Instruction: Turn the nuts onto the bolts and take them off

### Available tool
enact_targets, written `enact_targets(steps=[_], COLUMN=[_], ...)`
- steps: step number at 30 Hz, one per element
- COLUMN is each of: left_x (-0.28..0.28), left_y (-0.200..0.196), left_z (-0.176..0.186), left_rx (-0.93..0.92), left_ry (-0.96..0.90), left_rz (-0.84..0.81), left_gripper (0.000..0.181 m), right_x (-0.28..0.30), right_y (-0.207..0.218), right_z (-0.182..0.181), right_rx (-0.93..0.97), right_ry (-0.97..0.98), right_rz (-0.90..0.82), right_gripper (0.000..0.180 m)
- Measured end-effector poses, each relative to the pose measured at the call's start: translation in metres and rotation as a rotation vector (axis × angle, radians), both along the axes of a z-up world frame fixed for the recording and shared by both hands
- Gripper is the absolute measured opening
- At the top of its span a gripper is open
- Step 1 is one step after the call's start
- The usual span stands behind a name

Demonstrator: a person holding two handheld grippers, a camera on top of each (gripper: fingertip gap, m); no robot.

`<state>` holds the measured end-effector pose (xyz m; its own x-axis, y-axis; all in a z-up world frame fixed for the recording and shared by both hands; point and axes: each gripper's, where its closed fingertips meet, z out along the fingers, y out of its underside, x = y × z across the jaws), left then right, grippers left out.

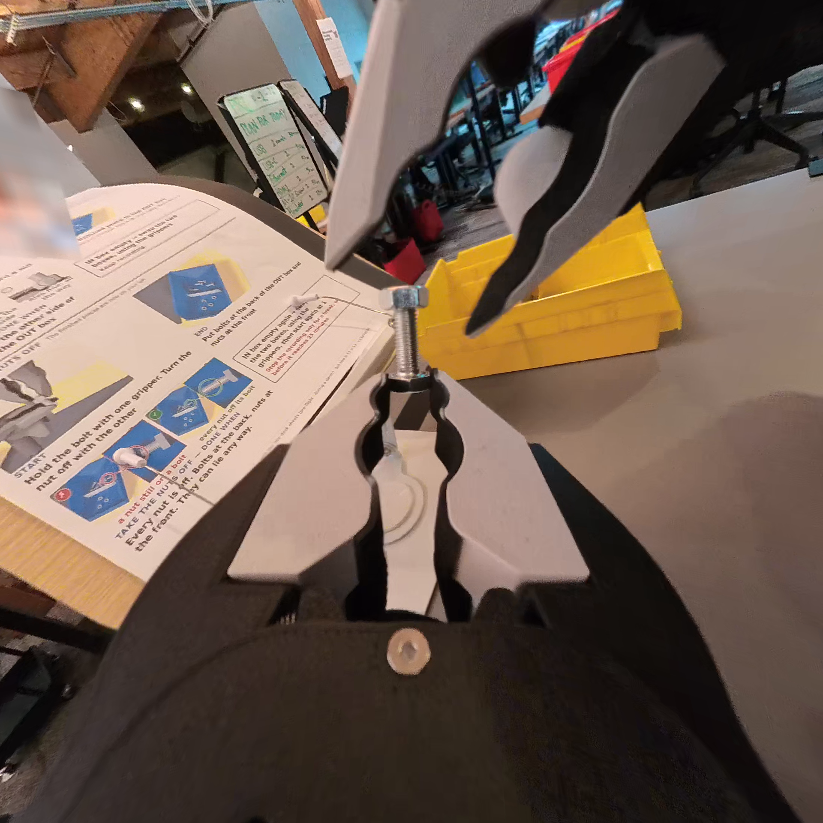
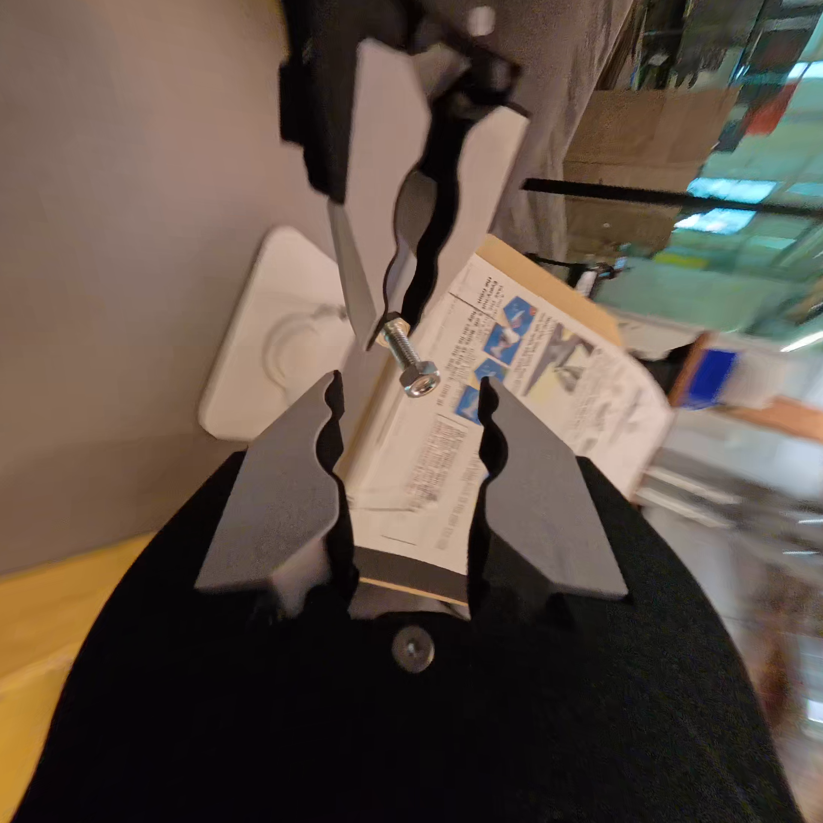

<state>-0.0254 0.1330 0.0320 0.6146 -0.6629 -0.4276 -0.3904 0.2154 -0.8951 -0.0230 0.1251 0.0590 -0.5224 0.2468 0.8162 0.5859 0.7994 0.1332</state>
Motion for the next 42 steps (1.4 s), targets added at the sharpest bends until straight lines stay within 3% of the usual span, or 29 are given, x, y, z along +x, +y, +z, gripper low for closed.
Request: enact_targets(steps=[9, 15, 20, 24, 27, 32, 34, 36, 38, 42], left_x=[-0.005, -0.002, 0.000, 0.002, 0.004, 0.003, 0.002, 0.001, 0.001, 0.000], left_y=[0.003, 0.002, 0.002, 0.001, 0.002, 0.003, 0.004, 0.003, 0.004, 0.004], left_z=[0.008, 0.007, 0.005, 0.003, -0.001, -0.004, -0.004, -0.002, -0.001, 0.001], left_rx=[0.084, 0.097, 0.086, 0.068, 0.057, 0.029, 0.025, 0.024, 0.029, 0.045], left_ry=[0.031, 0.049, 0.042, 0.039, 0.052, 0.034, 0.018, -0.001, -0.005, 0.005], left_rz=[0.073, 0.078, 0.066, 0.046, 0.043, 0.034, 0.032, 0.024, 0.031, 0.047], left_gripper=[0.016, 0.016, 0.016, 0.016, 0.016, 0.016, 0.016, 0.016, 0.015, 0.016], right_x=[0.000, -0.006, -0.005, -0.002, 0.001, 0.002, 0.000, -0.001, -0.001, 0.004], right_y=[-0.005, -0.004, -0.004, -0.006, -0.004, 0.009, 0.009, 0.008, 0.008, 0.006], right_z=[0.009, 0.005, 0.003, 0.000, -0.005, -0.006, -0.004, -0.003, 0.000, 0.009], right_rx=[-1.022, -1.171, -1.105, -0.888, -0.569, 0.119, 0.275, 0.299, 0.187, -0.272], right_ry=[0.463, 0.509, 0.435, 0.270, 0.105, -0.143, -0.182, -0.164, -0.094, 0.141], right_rz=[-0.298, -0.323, -0.261, -0.143, -0.027, 0.132, 0.156, 0.152, 0.107, -0.062], right_gripper=[0.036, 0.022, 0.017, 0.017, 0.017, 0.017, 0.017, 0.018, 0.045, 0.044])
